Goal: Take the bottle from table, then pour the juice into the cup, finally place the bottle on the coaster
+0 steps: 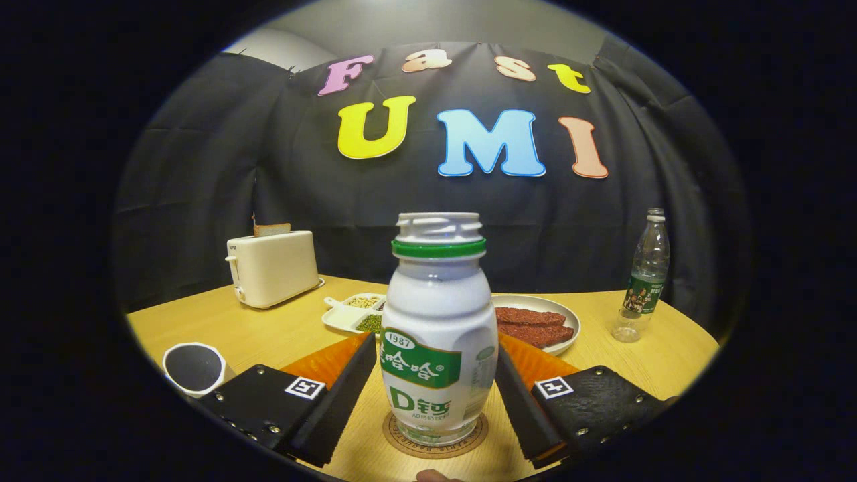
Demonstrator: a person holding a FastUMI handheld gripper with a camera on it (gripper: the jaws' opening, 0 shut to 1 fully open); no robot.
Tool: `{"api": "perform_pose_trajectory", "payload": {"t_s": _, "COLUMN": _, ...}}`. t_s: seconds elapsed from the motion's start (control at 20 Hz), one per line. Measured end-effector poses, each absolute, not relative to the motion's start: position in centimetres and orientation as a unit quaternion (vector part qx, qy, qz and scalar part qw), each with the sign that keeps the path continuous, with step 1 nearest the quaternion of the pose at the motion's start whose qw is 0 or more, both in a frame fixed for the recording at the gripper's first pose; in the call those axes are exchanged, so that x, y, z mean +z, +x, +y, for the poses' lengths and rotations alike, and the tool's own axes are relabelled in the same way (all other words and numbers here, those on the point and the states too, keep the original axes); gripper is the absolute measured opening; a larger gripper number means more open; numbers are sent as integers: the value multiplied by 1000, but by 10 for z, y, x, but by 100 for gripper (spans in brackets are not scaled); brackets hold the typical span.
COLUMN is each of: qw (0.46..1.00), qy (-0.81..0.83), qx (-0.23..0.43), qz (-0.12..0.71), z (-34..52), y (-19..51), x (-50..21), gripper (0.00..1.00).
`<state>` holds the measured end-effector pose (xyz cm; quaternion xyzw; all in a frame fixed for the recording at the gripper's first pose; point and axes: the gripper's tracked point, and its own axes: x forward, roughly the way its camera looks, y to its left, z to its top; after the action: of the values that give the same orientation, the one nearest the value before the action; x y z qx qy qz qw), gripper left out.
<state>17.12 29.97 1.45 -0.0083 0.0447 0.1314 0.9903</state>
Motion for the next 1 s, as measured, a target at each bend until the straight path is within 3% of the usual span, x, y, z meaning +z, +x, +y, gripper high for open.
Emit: {"api": "perform_pose_trajectory", "payload": {"t_s": 1.0, "qw": 995, "qy": -11, "qx": 95, "qz": -41, "z": 257, "y": 51, "x": 188, "gripper": 98}}
